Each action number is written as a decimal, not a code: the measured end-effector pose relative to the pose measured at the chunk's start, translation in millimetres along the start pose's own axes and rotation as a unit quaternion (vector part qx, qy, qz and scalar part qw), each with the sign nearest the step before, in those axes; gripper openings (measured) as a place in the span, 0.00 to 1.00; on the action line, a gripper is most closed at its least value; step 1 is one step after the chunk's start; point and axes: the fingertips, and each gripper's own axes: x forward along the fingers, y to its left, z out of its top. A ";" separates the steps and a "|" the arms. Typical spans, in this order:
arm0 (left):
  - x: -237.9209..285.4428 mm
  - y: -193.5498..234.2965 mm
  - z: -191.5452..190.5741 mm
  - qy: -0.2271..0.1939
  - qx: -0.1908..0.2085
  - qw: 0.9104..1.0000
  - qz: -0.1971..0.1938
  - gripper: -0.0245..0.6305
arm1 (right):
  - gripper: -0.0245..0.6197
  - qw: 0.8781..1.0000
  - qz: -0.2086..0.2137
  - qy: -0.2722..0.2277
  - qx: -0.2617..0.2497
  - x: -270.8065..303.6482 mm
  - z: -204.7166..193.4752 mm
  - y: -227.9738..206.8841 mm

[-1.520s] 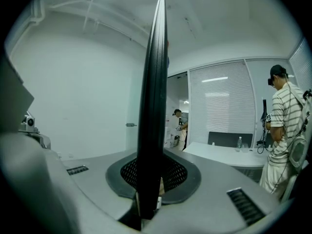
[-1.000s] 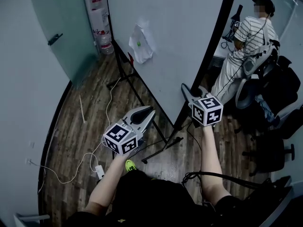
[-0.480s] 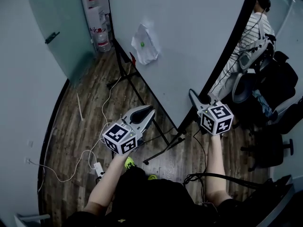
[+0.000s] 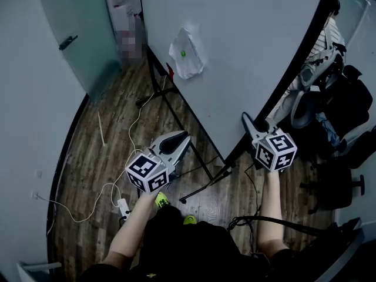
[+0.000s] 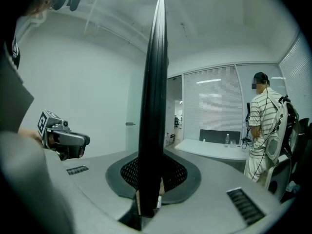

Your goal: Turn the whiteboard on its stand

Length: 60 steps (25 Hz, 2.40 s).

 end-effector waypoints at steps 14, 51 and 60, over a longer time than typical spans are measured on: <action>-0.5 11.5 -2.2 0.003 -0.006 1.000 -0.003 0.10 | 0.11 1.000 0.002 -0.002 0.003 12.8 2.0 -1.6; -14.1 66.9 -0.8 0.005 -0.011 0.999 0.037 0.10 | 0.11 1.000 0.014 -0.006 0.001 167.3 16.7 -9.6; -21.8 76.3 3.5 0.002 -0.011 0.999 0.046 0.10 | 0.11 1.000 0.020 -0.002 0.002 197.2 20.5 -10.6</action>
